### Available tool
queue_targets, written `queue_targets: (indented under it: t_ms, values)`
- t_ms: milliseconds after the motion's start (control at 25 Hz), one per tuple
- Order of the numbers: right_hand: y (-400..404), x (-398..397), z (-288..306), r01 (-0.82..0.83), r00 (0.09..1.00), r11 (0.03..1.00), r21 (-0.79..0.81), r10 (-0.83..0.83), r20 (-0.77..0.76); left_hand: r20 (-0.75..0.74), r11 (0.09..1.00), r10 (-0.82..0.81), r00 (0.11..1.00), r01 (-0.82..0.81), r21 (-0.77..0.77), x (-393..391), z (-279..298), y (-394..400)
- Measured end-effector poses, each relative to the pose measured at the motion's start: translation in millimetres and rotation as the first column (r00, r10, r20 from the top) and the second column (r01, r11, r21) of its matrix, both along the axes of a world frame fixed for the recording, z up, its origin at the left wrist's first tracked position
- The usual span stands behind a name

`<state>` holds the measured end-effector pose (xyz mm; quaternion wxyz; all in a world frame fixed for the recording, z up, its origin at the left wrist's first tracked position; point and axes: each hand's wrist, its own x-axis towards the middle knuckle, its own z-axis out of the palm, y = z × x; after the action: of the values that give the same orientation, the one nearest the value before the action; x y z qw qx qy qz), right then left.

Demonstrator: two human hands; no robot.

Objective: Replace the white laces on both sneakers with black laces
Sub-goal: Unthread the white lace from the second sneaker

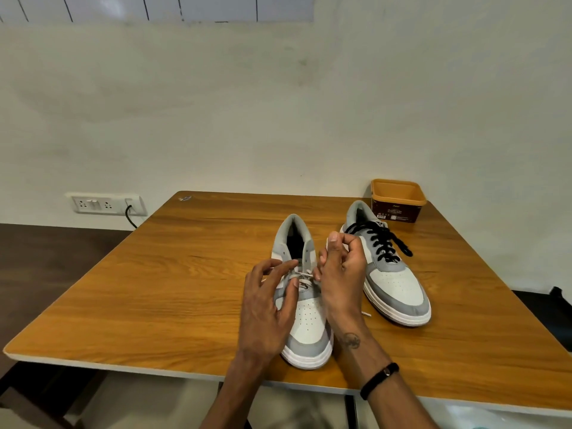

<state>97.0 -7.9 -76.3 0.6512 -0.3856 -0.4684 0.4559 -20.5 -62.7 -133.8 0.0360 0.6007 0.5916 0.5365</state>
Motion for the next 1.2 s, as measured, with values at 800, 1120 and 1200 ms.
queue_targets:
  t_ms: [800,1120,1200]
  values:
    - [5.8,73.0,-50.4,-0.147,0.519,0.951,0.271,-0.159,0.84,-0.037,0.997,0.033,0.999,-0.035,-0.063,2.2,-1.3,0.4]
    - [11.0,46.2,-13.5,-0.443,0.437,0.877,0.186,0.031,0.899,-0.506,0.949,0.218,0.835,-0.302,-0.089,9.9,23.4,0.1]
    - [15.8,42.9,-16.3,-0.429,0.427,0.894,0.128,0.075,0.901,-0.511,0.948,0.13,0.849,-0.257,-0.187,7.9,34.8,6.5]
